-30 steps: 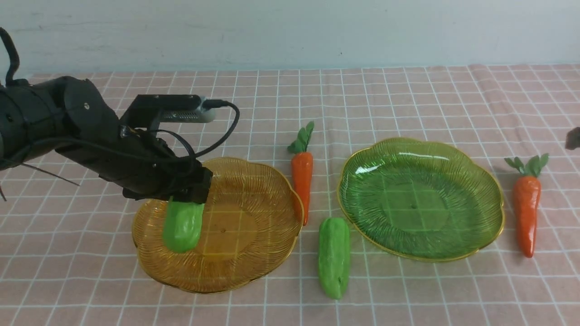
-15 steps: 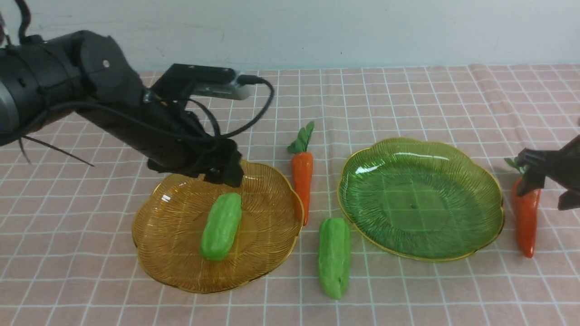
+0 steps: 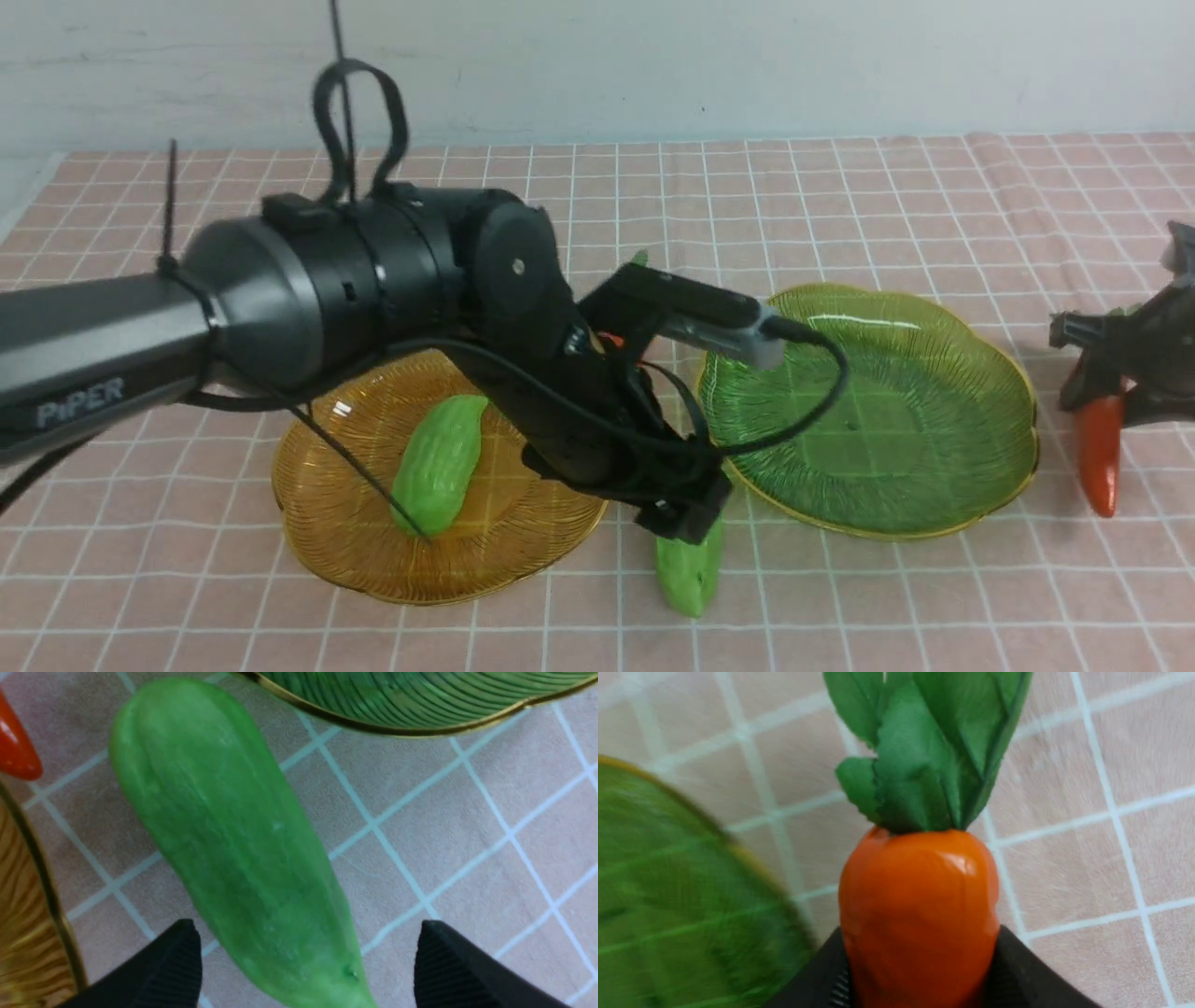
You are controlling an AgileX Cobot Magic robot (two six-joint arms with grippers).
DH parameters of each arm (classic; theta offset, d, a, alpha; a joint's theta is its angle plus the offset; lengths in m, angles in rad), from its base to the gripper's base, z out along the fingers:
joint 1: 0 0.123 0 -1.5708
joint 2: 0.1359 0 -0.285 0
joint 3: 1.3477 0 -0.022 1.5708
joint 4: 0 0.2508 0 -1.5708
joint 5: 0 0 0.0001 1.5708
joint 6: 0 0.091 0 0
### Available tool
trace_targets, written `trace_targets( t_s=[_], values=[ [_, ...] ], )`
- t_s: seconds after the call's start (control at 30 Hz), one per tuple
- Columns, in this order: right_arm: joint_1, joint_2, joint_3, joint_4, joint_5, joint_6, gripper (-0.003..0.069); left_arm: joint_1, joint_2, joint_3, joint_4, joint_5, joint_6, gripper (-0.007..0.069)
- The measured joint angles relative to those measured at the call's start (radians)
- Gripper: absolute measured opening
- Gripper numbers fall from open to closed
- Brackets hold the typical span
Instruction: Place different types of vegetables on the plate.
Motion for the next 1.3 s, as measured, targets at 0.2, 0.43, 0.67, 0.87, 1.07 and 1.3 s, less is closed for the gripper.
trace_targets(
  t_s=[0.2,0.43,0.67,0.87,1.07,1.3],
  values=[
    [0.079,0.032,0.000,0.009,0.005,-0.012,0.0308,0.000,0.029,0.000,-0.009,-0.017,-0.007,0.0556],
    [0.134,0.069,0.000,0.009,-0.031,-0.015,0.0308,0.000,0.069,0.000,-0.015,-0.031,-0.058,0.0556],
    [0.146,0.114,0.000,0.010,-0.050,-0.015,0.0308,0.000,0.101,0.000,-0.016,-0.035,-0.135,0.0476],
    [0.146,0.136,0.000,0.010,-0.055,-0.015,0.0324,0.000,0.101,-0.001,-0.017,-0.035,-0.170,0.0305],
    [0.146,0.137,0.000,0.010,-0.059,-0.015,0.0447,0.000,0.063,-0.001,-0.018,-0.006,-0.176,0.0293],
    [0.146,0.140,-0.029,0.016,-0.027,-0.015,0.0529,0.001,-0.061,-0.001,0.000,0.005,-0.178,0.0290]
  ],
)
